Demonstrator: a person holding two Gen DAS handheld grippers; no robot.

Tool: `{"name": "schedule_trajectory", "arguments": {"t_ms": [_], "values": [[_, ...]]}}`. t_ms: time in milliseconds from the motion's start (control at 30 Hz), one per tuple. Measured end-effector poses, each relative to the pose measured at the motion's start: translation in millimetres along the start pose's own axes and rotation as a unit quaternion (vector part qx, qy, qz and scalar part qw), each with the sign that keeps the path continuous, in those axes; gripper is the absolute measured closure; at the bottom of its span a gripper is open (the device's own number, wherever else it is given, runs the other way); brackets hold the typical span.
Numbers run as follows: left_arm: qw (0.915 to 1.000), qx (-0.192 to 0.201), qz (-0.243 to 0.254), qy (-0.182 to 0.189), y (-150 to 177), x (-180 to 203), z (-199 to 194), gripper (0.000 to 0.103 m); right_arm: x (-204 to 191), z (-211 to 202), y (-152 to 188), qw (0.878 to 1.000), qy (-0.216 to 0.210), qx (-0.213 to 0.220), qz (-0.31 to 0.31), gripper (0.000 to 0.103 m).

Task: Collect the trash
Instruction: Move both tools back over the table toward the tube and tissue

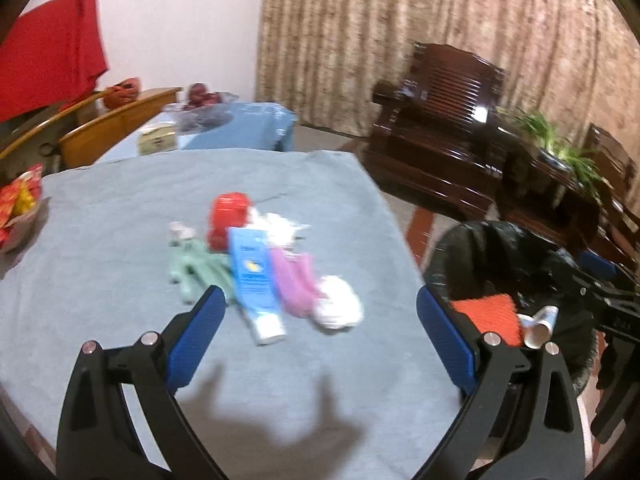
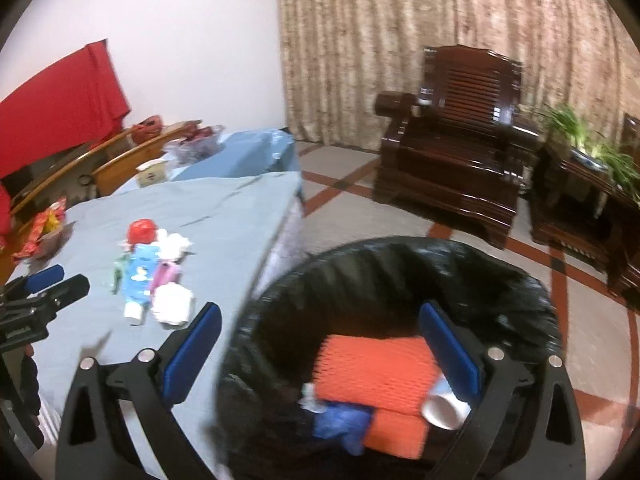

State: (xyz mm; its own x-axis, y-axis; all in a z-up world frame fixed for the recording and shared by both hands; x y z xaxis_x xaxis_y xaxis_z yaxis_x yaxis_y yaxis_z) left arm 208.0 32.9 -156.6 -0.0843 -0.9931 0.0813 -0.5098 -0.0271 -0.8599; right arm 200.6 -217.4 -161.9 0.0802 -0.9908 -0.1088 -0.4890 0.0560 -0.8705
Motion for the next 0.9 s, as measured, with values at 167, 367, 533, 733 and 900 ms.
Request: {"name": "schedule_trajectory", "arguments": {"t_ms": [167, 367, 533, 733, 900], "values": [[0.9991, 0.005, -0.025, -0.035, 0, -44, -9, 0.009, -48, 14, -5, 0.999, -0.036, -0.001, -0.02, 0.006], [0.9959, 0.001, -0.035, -0.084, 12, -99, -11, 0.009, -106, 36, 1, 0.996, -0.072, -0.009, -0.044, 0.006], [0.9941, -0.001, -0.038, -0.101, 18, -122, -11, 0.009, -142, 50, 9, 0.993, -0.097, -0.013, -0.062, 0.007], [0.9932, -0.005, -0.044, -0.108, 23, -131, -6, 0.009, -167, 67, 20, 0.991, -0.111, -0.024, -0.073, 0.011], [0.9928, -0.011, -0.045, -0.11, 27, -136, -1, 0.009, -173, 93, 38, 0.99, -0.104, -0.055, -0.074, 0.017]]}}
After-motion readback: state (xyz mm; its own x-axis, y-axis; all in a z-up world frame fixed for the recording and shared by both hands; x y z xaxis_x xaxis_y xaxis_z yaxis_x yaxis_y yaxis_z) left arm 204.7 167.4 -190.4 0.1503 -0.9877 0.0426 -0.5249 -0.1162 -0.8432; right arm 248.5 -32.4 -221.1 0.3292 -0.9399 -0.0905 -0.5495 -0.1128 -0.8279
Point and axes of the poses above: each gripper's, at about its wrist camera, not at the fingertips, and z roughly the way its jaws point, x to its right, y to its underside, the point moved 9 cm from there along z, roughly the way its jaws point, and after that the axes turned 8 degrees about x, right-handed, at the moved point
